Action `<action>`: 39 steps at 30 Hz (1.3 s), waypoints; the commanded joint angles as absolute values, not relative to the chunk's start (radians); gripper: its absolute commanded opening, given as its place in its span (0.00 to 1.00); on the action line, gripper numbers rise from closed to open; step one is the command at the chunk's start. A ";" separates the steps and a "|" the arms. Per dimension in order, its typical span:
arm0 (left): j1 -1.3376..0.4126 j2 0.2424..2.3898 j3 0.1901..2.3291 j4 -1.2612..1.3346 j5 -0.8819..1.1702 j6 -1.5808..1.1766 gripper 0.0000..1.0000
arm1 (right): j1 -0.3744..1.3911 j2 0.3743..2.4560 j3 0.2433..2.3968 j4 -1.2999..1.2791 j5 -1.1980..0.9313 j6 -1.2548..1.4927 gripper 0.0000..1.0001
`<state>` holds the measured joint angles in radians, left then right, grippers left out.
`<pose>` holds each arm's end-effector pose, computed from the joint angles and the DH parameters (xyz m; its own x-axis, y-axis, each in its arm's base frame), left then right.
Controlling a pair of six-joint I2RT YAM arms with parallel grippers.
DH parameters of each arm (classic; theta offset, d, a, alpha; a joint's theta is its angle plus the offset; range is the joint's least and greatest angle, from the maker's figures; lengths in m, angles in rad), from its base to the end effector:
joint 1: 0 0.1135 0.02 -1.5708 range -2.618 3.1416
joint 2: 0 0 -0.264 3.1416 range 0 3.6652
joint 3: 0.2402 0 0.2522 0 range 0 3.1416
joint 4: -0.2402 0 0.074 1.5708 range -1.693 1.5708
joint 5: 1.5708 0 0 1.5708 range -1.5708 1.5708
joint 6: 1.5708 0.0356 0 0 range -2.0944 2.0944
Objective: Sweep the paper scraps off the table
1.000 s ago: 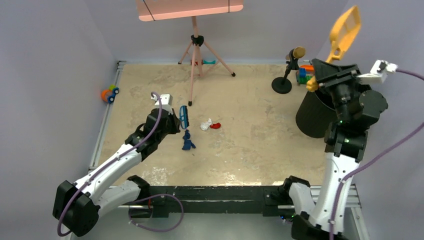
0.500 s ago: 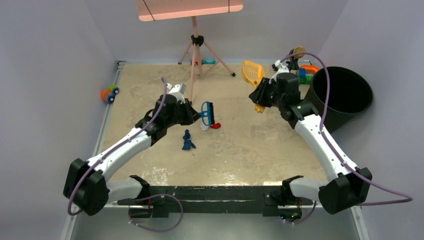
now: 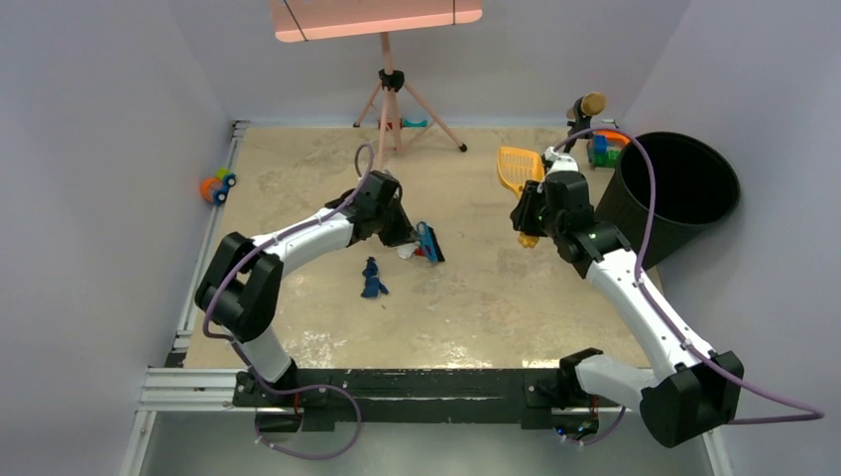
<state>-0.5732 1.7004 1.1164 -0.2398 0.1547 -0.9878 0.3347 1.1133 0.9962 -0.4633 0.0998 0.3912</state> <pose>0.3043 -0.2030 0.2102 -0.8601 -0.4265 -0.2797 -0.1712 0.7579 -0.6295 0.2327 0.0772 0.3213 -0.5734 0.2023 -0.7939 -0.0319 0.9628 0.2684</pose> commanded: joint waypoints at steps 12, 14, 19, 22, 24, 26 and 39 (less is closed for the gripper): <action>-0.555 1.368 1.111 -0.625 -0.090 -0.794 0.00 | 0.541 1.288 1.048 -0.516 0.257 0.317 0.00; -0.555 1.355 1.155 -0.673 -0.076 -0.774 0.00 | 0.587 1.312 1.071 -0.544 0.254 0.318 0.00; -0.543 1.349 1.248 -0.795 -0.276 -0.699 0.00 | 0.713 1.304 1.085 -0.636 0.253 0.348 0.00; -0.538 1.400 1.335 -0.849 -0.416 -0.615 0.00 | 0.810 1.317 1.104 -0.718 0.267 0.385 0.00; -0.538 1.445 1.389 -0.840 -0.435 -0.516 0.00 | 0.879 1.330 1.115 -0.765 0.266 0.411 0.00; -0.538 1.492 1.443 -0.832 -0.416 -0.410 0.00 | 0.944 1.337 1.119 -0.807 0.246 0.430 0.00; -0.566 1.799 1.678 -1.049 -0.311 0.169 0.00 | 1.242 1.355 1.086 -0.852 0.073 0.604 0.00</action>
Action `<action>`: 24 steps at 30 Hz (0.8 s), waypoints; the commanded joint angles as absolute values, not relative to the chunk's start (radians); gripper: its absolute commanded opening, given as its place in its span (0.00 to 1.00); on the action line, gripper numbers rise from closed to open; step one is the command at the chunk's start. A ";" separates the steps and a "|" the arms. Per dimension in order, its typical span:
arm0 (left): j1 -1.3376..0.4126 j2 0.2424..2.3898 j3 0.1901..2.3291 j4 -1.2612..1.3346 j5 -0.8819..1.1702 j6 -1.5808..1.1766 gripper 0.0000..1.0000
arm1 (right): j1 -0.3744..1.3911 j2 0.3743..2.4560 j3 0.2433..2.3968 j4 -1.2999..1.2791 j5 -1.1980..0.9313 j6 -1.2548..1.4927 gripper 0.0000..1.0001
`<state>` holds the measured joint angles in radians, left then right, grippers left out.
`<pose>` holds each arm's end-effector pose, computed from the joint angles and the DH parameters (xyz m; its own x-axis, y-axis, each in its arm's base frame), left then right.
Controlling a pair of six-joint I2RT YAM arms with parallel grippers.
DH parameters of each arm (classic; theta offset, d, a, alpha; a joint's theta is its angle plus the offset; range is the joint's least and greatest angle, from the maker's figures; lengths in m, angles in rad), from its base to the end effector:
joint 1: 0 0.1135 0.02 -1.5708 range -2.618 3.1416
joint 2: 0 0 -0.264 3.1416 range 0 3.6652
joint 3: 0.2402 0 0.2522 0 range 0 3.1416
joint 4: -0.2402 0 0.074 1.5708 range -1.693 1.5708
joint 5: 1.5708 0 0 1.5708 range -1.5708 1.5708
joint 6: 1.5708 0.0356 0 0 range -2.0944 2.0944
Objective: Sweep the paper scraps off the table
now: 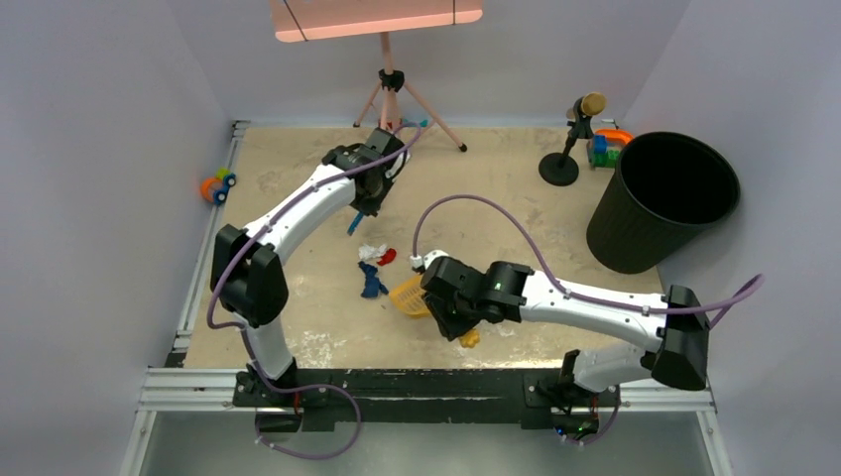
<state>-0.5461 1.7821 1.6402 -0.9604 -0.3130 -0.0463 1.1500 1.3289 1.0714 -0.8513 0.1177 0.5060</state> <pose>0.3262 -0.1854 0.3001 -0.7790 0.4219 -0.4638 0.3396 0.9057 0.2535 0.1091 0.2335 0.2676 -0.7488 -0.4949 -0.4408 -0.5969 0.7926 0.1241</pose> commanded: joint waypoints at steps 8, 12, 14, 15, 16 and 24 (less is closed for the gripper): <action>-0.634 1.799 1.548 -0.925 -0.351 0.365 0.00 | 1.329 1.481 1.120 -0.808 0.061 0.673 0.00; -0.644 1.815 1.532 -0.885 -0.314 0.408 0.00 | 1.337 1.517 1.117 -0.778 0.048 0.700 0.00; -0.648 1.820 1.522 -0.877 -0.294 0.429 0.00 | 1.340 1.543 1.131 -0.783 0.064 0.713 0.00; -0.648 1.825 1.518 -0.873 -0.299 0.437 0.00 | 1.340 1.555 1.139 -0.781 0.070 0.717 0.00; -0.650 1.830 1.519 -0.872 -0.307 0.441 0.00 | 1.339 1.568 1.152 -0.778 0.074 0.719 0.00; -0.649 1.875 1.525 -0.911 -0.326 0.455 0.00 | 1.247 1.693 1.250 -0.748 0.069 0.658 0.00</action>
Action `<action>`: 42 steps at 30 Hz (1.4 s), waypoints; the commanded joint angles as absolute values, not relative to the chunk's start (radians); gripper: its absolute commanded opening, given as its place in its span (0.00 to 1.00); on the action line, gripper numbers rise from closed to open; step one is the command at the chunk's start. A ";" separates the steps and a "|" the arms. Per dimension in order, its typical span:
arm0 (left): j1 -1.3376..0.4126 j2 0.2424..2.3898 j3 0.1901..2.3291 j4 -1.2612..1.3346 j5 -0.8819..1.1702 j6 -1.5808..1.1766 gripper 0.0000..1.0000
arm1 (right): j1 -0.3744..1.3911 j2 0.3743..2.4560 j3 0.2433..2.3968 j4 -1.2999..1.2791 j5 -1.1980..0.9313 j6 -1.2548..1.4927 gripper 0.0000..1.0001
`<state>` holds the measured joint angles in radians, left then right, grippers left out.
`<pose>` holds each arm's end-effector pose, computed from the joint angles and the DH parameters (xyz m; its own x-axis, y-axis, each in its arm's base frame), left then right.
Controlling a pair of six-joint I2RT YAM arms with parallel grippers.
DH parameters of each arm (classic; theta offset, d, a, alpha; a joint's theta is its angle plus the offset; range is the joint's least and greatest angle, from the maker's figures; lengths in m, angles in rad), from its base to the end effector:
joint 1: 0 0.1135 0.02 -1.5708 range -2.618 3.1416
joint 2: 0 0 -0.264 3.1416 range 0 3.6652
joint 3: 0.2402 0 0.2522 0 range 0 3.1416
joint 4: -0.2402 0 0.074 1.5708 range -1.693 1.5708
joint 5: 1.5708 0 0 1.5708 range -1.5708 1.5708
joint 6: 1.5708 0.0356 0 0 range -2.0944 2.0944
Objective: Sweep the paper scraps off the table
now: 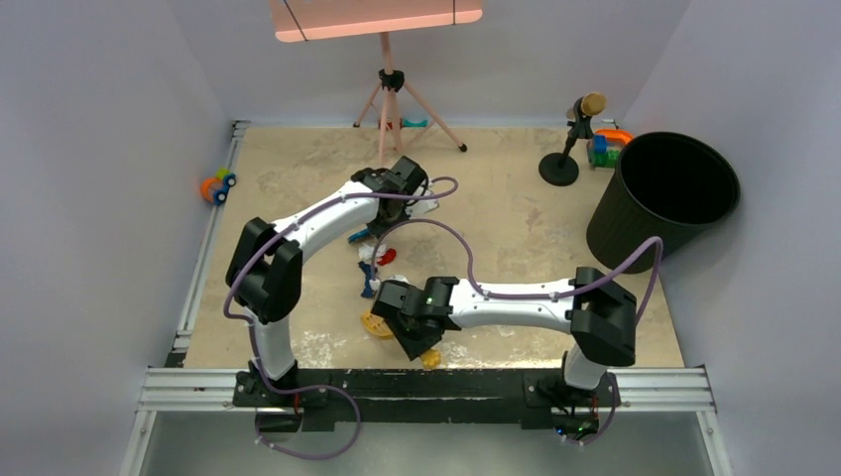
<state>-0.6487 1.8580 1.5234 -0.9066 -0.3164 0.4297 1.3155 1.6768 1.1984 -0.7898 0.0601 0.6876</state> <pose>0.3101 -0.2212 0.2409 -0.4797 0.8605 -0.1716 0.7631 0.5056 0.4025 0.0843 0.3146 0.2120 -0.7964 -0.5428 -0.2667 -0.5899 0.7944 0.1448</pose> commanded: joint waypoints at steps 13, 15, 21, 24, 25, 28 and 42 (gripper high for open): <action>-0.652 1.905 1.557 -0.951 -0.256 0.443 0.00 | 1.016 1.755 1.336 -0.718 0.033 0.442 0.00; -0.652 1.906 1.561 -0.960 -0.234 0.440 0.00 | 1.008 1.760 1.340 -0.722 0.035 0.417 0.00; -0.660 1.918 1.592 -1.038 -0.142 0.423 0.00 | 1.005 1.764 1.330 -0.708 0.050 0.306 0.00; -0.662 1.928 1.610 -1.067 -0.134 0.405 0.00 | 1.004 1.768 1.321 -0.692 0.060 0.234 0.00; -0.662 1.929 1.615 -1.069 -0.128 0.398 0.00 | 1.004 1.771 1.316 -0.685 0.056 0.210 0.00; -0.661 1.931 1.633 -1.083 -0.086 0.385 0.00 | 1.003 1.787 1.320 -0.677 0.071 0.165 0.00; -0.666 1.907 1.703 -1.142 0.119 0.334 0.00 | 0.970 1.840 1.356 -0.667 0.012 0.111 0.00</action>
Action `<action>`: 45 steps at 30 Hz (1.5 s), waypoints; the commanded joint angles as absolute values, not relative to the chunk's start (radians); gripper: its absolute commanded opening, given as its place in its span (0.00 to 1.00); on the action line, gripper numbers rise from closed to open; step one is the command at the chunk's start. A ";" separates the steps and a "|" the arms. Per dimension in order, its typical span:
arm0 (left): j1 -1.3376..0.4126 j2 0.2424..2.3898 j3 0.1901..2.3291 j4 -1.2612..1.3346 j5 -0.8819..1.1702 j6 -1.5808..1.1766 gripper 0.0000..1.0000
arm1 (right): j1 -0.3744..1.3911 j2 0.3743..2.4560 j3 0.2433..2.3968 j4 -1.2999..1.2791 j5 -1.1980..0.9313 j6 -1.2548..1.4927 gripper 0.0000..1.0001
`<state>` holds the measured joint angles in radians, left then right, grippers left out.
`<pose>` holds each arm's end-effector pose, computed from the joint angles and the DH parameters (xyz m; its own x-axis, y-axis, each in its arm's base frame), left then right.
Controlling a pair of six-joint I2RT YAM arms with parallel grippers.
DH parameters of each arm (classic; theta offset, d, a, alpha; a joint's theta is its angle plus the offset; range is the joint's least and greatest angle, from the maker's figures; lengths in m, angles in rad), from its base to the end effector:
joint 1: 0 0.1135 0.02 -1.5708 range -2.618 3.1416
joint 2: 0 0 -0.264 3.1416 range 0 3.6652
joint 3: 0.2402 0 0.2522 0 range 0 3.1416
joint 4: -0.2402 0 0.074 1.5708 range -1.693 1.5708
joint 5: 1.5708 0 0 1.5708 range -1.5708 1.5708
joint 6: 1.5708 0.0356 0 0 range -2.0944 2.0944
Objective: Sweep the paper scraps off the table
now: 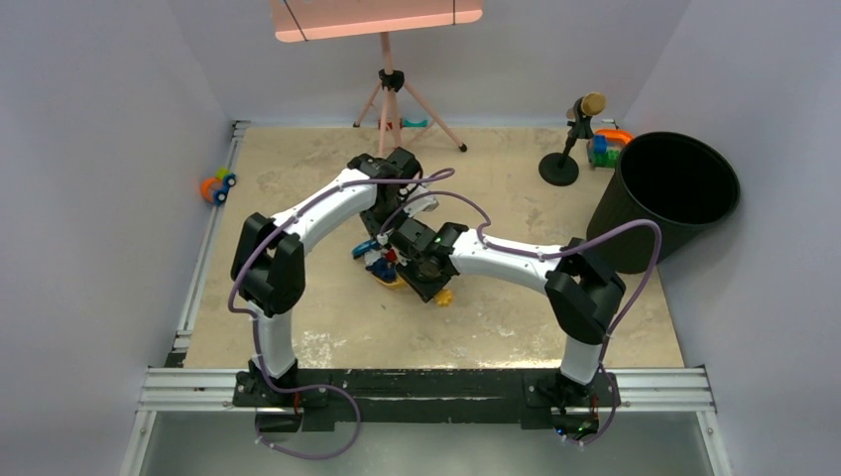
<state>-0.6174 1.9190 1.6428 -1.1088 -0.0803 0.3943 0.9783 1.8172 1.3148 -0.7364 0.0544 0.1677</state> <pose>0.3134 -0.2190 0.2450 -0.5228 0.8408 -0.1403 0.8295 0.5397 0.1437 0.2047 0.3006 0.2006 -0.6571 -0.6777 -0.3299 -0.7188 0.6952 0.0037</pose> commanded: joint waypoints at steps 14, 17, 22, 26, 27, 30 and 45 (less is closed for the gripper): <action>-0.668 1.957 1.845 -1.252 0.292 0.219 0.00 | 0.962 1.803 1.279 -0.585 0.003 0.125 0.00; -0.667 1.961 1.855 -1.247 0.332 0.206 0.00 | 0.962 1.798 1.253 -0.554 0.004 0.144 0.00; -0.667 1.983 1.893 -1.268 0.350 0.180 0.00 | 0.962 1.790 1.198 -0.453 0.050 0.220 0.00; -0.664 1.974 1.909 -1.276 0.282 0.145 0.00 | 0.963 1.749 1.111 -0.341 0.094 0.284 0.00; -0.662 1.966 1.910 -1.273 0.272 0.139 0.00 | 0.965 1.735 1.087 -0.310 0.096 0.291 0.00; -0.659 1.927 1.901 -1.231 0.271 0.115 0.00 | 0.982 1.703 1.022 -0.231 0.127 0.298 0.00; -0.656 1.792 1.854 -1.172 0.055 0.050 0.00 | 1.042 1.523 0.770 0.022 0.276 0.373 0.00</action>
